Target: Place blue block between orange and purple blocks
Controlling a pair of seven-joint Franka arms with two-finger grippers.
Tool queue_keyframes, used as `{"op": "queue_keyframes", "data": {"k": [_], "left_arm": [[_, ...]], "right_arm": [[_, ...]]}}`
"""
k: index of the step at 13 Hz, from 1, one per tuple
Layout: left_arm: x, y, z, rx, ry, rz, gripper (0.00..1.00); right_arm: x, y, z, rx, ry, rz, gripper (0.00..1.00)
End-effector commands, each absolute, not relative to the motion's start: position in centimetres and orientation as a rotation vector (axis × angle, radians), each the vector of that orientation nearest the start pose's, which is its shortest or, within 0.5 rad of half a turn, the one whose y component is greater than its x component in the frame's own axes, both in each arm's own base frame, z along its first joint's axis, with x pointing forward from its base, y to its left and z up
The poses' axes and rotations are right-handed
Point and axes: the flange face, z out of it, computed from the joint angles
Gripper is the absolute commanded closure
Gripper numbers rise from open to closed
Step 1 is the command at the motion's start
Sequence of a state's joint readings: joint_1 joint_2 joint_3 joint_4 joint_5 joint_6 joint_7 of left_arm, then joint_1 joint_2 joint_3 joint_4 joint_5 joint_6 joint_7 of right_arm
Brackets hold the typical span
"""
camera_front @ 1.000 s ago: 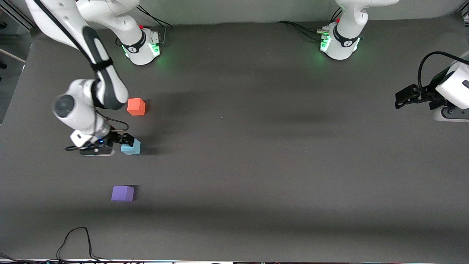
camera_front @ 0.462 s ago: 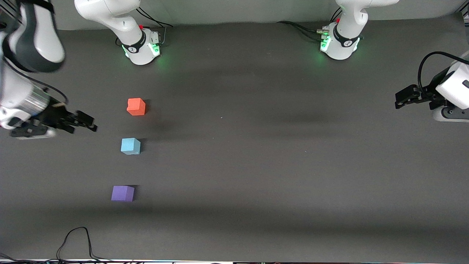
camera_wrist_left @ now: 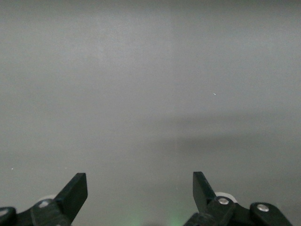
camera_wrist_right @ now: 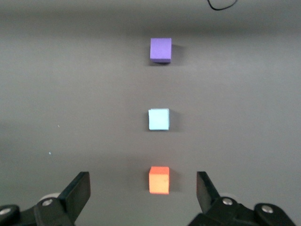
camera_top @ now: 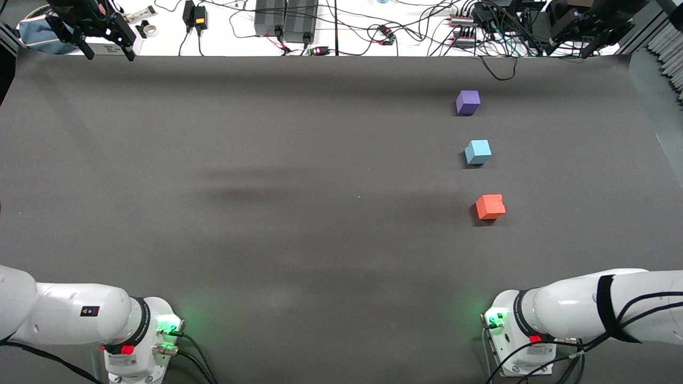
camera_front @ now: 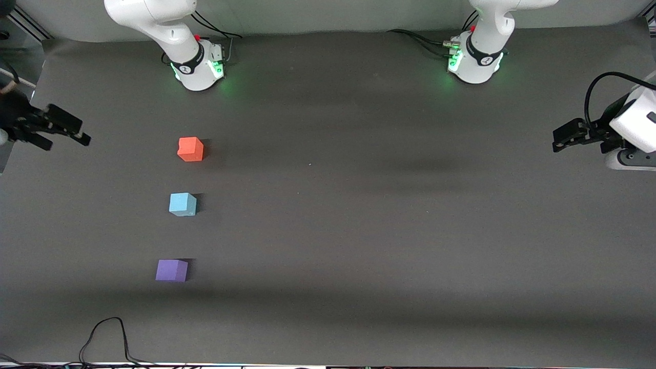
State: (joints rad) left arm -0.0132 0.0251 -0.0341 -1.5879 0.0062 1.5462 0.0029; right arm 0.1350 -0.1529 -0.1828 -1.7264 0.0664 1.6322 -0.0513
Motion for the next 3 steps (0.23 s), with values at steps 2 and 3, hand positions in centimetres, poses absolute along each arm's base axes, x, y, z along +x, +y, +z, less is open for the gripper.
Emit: {"op": "queue_keyframes", "data": {"k": [2,3], "left_arm": [[55.74,-2.6,60.38,-3.143,0.099,0.087,0.0],[55.76,-2.6,60.39,-3.143,0.099,0.085,0.0]], "right_arm": [[50.92,-0.55,64.82,-3.114,0.072,-0.018,0.0],[50.92,-0.45,64.83,-3.112,0.077,-0.018,0.0]]}}
